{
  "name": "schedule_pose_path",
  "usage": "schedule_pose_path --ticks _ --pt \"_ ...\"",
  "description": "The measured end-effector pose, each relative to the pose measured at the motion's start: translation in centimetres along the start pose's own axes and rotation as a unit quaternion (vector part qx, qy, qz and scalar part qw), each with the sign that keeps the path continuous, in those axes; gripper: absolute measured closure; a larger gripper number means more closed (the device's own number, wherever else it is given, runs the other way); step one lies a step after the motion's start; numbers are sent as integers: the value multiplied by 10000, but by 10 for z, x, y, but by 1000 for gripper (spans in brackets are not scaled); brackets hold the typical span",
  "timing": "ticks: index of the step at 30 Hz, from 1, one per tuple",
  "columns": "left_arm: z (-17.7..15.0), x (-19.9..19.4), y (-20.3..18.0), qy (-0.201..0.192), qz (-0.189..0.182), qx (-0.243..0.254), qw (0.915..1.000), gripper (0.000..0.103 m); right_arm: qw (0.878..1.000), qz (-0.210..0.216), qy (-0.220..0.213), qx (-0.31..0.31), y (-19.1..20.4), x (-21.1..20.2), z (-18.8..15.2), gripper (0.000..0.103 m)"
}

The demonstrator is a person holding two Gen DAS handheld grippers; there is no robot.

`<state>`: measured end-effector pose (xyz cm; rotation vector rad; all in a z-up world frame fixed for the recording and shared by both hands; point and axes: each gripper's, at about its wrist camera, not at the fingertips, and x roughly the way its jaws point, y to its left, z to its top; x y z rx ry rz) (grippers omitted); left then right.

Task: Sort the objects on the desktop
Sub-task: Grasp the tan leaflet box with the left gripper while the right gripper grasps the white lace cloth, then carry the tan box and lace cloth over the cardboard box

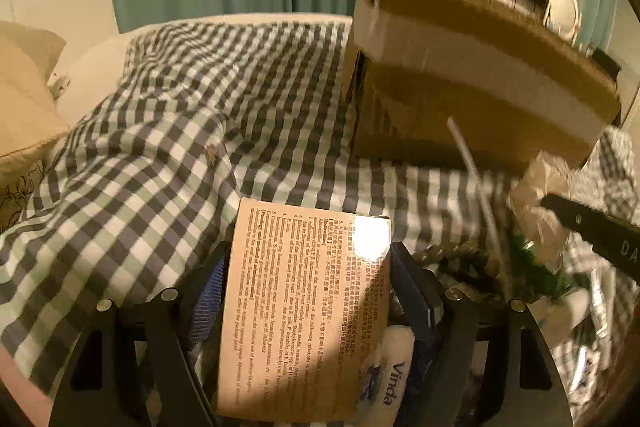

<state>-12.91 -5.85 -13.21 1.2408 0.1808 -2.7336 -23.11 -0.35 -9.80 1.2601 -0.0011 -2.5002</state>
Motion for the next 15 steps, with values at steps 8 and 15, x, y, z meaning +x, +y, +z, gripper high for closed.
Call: schedule_pose_path --ticks 8,15 --pt "28 -64 -7 -881 -222 64 9958 25 9990 -17 -436 -24 -4 -60 11 94" --pt "49 -106 -14 -1308 -364 201 9905 25 9960 -47 -877 -187 3 -117 21 94"
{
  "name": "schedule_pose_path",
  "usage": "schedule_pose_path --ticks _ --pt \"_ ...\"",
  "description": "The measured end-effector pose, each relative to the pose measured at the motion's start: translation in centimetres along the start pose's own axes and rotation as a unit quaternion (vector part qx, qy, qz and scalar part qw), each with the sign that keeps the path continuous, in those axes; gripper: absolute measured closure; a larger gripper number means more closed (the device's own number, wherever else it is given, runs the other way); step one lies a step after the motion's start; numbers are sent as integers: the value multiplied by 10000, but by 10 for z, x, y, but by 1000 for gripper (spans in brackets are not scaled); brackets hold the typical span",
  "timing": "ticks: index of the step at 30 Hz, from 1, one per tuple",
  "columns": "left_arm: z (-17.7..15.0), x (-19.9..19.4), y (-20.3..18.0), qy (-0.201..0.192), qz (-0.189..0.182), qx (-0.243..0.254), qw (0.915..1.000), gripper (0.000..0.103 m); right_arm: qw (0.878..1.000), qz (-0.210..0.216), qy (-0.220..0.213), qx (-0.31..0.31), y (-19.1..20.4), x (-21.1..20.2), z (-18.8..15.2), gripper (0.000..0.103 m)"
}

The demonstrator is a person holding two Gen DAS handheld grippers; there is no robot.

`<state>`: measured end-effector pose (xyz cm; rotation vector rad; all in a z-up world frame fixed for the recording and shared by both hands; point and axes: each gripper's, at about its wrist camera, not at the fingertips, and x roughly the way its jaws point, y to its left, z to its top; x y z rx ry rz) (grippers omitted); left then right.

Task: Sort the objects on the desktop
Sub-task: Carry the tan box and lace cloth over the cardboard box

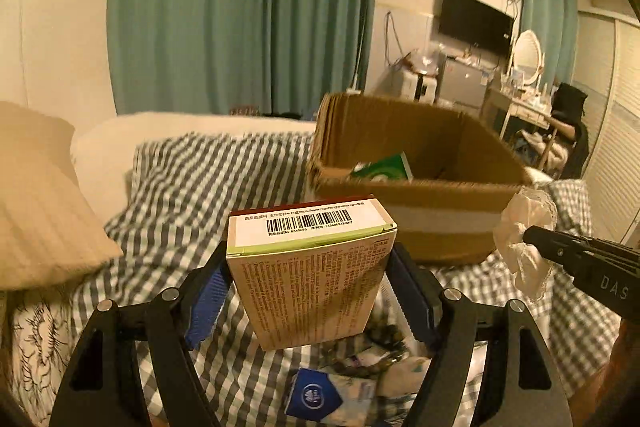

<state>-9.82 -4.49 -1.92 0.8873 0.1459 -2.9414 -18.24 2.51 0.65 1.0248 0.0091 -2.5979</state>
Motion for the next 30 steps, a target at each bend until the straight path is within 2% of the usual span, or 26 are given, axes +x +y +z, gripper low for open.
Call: schedule_pose_path --ticks 9,17,23,30 --pt "38 -32 -2 -348 -194 -40 9992 25 9989 -9 -381 -287 24 -41 21 94" --pt "66 -41 -19 -532 -343 100 9979 25 9971 -7 -622 -438 23 -54 42 94" --pt "80 -28 -32 -534 -398 230 9975 25 9967 45 -694 -412 10 -46 59 94" --pt "98 8 -37 -315 -571 49 9979 25 9971 38 -683 -346 -7 -20 80 94"
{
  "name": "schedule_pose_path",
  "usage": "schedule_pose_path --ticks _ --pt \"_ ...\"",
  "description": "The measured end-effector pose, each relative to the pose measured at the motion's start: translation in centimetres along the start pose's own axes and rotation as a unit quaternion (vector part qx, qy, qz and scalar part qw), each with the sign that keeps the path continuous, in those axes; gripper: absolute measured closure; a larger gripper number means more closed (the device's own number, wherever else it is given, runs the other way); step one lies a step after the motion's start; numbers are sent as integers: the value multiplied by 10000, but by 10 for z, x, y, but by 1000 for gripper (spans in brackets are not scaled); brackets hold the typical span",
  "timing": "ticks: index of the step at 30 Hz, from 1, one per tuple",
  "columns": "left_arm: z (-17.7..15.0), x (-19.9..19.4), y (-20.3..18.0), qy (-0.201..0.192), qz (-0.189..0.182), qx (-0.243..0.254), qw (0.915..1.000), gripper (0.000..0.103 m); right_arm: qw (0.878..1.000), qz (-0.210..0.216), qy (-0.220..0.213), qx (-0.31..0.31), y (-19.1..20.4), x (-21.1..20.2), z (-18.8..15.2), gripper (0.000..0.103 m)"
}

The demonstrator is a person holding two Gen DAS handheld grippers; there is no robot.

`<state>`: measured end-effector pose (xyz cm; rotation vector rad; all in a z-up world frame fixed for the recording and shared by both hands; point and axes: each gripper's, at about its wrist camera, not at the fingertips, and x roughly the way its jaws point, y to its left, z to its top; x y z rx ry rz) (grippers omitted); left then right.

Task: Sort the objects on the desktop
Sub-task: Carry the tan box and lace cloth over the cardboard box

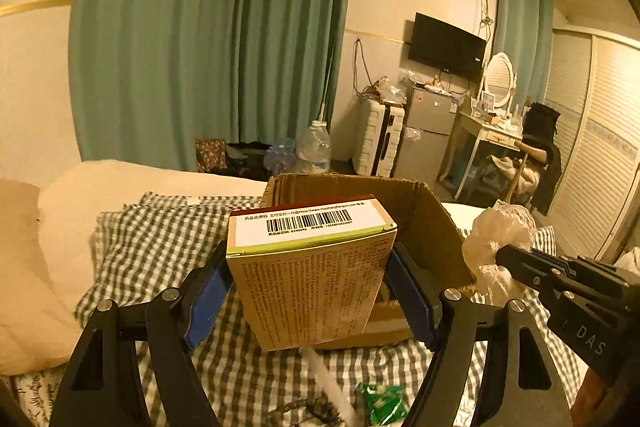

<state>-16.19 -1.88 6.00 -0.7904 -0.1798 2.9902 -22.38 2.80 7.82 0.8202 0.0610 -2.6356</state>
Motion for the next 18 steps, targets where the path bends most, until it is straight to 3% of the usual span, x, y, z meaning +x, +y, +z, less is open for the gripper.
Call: schedule_pose_path --ticks 6,18 --pt "17 40 3 0 -200 -287 9994 25 9998 68 107 168 -17 40 13 94" --pt "36 144 -5 107 -146 -80 9998 25 9976 93 475 488 -62 155 32 94"
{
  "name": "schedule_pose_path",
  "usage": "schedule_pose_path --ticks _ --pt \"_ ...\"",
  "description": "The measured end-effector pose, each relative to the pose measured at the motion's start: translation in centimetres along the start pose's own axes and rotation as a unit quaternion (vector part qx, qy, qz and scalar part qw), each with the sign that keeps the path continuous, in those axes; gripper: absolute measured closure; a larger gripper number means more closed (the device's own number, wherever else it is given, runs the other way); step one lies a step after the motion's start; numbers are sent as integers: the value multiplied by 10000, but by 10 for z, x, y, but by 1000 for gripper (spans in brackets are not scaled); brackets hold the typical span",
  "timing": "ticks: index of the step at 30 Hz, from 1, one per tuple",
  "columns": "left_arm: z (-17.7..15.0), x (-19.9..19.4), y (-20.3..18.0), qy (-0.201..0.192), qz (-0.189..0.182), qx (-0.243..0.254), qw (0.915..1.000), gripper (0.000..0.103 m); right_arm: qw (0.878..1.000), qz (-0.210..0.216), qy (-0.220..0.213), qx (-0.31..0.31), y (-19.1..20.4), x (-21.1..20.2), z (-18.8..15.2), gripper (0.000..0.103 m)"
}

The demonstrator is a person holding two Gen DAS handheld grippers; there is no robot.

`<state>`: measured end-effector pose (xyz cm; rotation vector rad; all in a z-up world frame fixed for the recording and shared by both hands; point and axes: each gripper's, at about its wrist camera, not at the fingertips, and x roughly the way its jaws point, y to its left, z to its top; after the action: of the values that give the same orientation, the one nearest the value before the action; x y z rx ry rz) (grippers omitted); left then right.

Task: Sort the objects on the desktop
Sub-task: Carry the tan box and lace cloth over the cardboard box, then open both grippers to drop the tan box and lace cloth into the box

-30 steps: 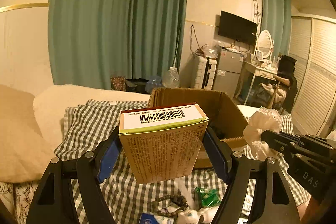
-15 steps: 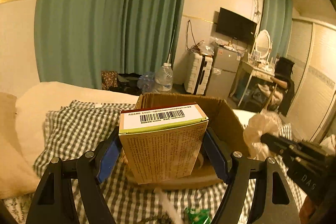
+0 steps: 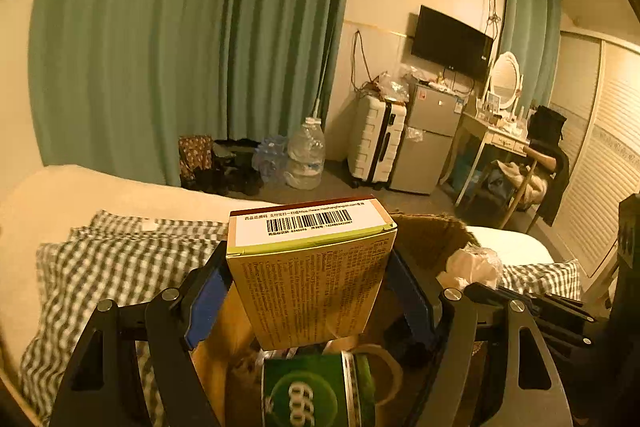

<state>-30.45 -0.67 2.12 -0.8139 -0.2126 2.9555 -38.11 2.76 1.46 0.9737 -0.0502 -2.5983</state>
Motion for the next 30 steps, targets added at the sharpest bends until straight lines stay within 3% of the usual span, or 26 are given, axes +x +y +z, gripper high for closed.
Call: schedule_pose_path --ticks 5,10,15,16,17,19,24,30 --pt "-6 33 8 226 1 -74 9997 25 10000 26 78 37 -11 27 5 94" --pt "-1 44 14 507 -290 -421 9974 25 9999 42 22 140 -19 31 4 94" --pt "-4 44 1 591 -176 -73 9981 24 9997 -152 39 168 -18 31 5 91" --pt "-6 44 -2 615 -95 24 9981 21 9998 -130 18 161 -17 30 5 79" --pt "-5 44 -5 631 -54 58 9980 16 9998 -94 -26 194 -17 27 5 61" --pt "-5 41 -6 593 84 50 9982 9 9996 -67 -135 258 -19 21 6 44" --pt "-2 35 -5 623 238 -106 9977 9 9996 -100 -118 237 -19 10 -1 44" --pt "5 -7 -6 535 314 -333 9975 9 9994 -159 -119 296 -18 -34 -8 44"
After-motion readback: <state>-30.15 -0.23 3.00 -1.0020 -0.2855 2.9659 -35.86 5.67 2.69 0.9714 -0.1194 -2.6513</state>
